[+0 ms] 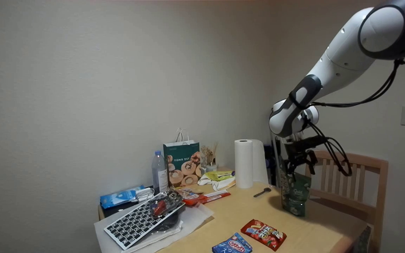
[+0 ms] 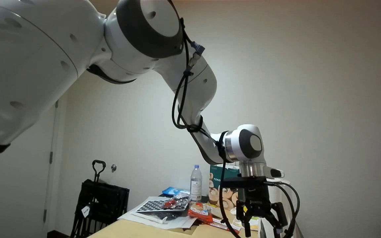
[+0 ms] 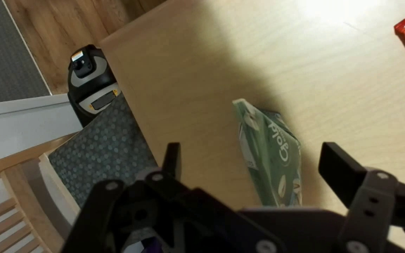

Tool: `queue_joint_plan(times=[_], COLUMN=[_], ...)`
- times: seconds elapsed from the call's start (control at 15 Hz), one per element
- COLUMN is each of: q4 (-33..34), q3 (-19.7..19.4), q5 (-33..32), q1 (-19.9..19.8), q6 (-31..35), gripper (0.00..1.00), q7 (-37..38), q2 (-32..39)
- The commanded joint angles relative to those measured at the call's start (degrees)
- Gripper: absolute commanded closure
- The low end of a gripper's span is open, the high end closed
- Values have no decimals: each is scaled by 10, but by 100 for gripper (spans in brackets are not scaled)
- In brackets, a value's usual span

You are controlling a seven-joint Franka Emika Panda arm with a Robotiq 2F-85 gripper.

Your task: Move the sachet forward

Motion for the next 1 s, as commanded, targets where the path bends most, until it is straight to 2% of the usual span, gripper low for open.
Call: queue_joint_plan(times=[0.0,0.4,0.47,0.67,0.93], q4=[4,81,96,139,163], q3=[2,12,14,21,14], q5=[-2,-8,-9,-1,-2], q1=[-3,-2,-2,-5,-3], q6=[-1,-20,-27,-64,-138], gripper=[0,0,20,40,66], q7=[1,-19,-26,-33,-10], q2=[1,51,60,87,96])
